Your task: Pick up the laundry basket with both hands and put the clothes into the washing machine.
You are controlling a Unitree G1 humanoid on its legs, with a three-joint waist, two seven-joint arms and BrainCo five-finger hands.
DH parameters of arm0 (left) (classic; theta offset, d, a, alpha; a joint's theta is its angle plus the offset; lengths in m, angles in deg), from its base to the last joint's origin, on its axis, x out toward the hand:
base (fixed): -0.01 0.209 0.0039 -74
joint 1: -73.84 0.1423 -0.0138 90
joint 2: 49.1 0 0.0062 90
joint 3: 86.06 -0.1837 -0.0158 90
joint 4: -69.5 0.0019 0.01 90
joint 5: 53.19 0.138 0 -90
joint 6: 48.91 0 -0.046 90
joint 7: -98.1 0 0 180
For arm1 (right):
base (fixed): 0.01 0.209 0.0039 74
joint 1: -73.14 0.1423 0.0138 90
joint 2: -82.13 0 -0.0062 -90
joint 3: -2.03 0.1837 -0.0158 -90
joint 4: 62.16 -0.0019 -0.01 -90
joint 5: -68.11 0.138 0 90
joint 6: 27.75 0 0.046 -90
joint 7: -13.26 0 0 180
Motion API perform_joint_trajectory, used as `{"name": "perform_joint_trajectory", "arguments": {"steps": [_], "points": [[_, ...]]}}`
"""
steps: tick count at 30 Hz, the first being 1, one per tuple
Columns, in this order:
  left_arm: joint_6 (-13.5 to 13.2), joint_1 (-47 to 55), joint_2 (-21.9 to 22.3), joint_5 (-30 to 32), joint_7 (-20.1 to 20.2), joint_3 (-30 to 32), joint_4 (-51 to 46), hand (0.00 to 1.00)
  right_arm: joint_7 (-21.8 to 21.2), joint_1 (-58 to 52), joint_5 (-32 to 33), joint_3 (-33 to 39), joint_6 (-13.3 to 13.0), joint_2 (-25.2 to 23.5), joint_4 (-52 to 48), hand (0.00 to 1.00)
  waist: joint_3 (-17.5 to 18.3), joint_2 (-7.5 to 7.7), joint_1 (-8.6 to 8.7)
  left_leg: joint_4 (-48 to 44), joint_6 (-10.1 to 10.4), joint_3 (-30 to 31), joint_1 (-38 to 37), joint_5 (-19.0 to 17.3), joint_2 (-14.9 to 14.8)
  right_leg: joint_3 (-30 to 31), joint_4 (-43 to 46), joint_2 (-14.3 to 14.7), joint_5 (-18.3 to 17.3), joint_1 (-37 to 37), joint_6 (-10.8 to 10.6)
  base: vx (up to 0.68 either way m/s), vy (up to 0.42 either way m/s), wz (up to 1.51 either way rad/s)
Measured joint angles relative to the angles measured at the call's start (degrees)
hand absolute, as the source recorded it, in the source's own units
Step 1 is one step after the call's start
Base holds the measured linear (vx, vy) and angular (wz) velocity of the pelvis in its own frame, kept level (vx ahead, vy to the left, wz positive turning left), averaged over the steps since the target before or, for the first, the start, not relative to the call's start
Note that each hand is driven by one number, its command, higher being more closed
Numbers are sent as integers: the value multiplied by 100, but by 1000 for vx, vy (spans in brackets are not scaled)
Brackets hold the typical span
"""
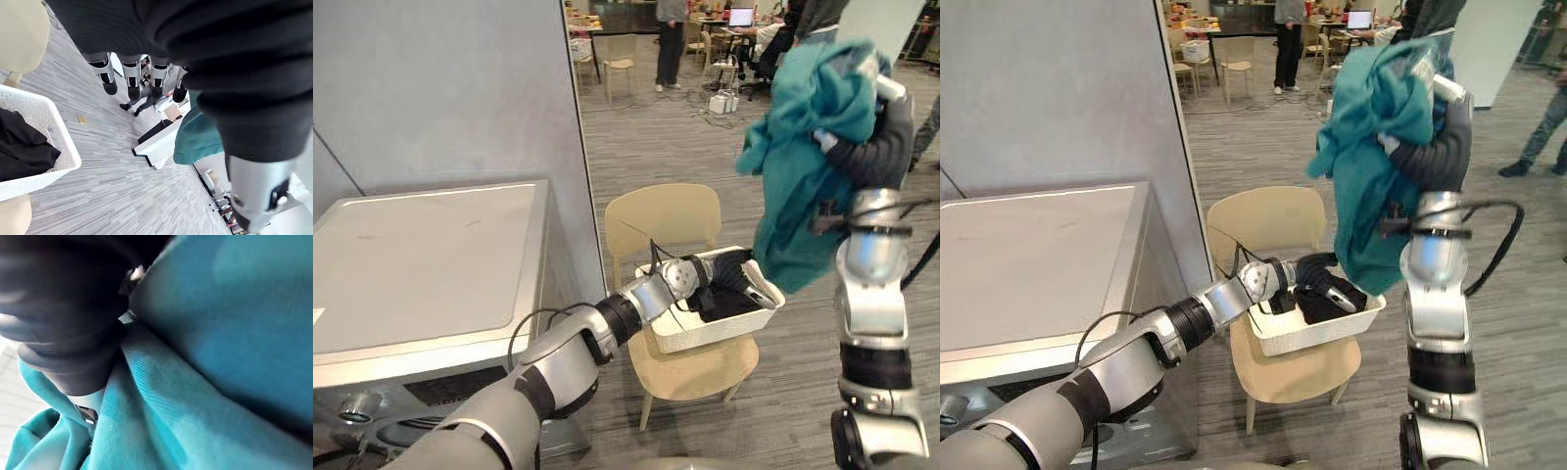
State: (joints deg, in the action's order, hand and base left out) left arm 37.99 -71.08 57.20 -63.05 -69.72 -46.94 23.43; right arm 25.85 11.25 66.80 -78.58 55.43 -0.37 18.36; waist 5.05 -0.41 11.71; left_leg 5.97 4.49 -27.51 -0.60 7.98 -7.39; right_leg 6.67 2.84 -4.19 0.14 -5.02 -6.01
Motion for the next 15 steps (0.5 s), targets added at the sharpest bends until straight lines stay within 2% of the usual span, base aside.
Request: {"name": "perform_joint_trajectory", "arguments": {"steps": [6,11,15], "points": [[-63,-473,-66,-619,-335,434,-22,0,-19,118,794,-35,48,-12,85,100,30,8,3,-2,7,226,-52,-10,11,-8,-115,-13,124,95,11,68,-25,-6],[-139,-477,-29,-812,-735,655,-357,0,-8,96,971,-25,49,-123,95,100,28,21,3,1,71,554,-122,-57,1,-151,-110,-14,139,232,36,45,-23,7],[-249,-395,71,-1184,-1002,898,-539,0,-7,-339,904,-26,72,-328,106,100,47,73,-12,2,71,713,-156,-56,-17,-244,-98,-3,29,294,17,-23,-11,19]]}}
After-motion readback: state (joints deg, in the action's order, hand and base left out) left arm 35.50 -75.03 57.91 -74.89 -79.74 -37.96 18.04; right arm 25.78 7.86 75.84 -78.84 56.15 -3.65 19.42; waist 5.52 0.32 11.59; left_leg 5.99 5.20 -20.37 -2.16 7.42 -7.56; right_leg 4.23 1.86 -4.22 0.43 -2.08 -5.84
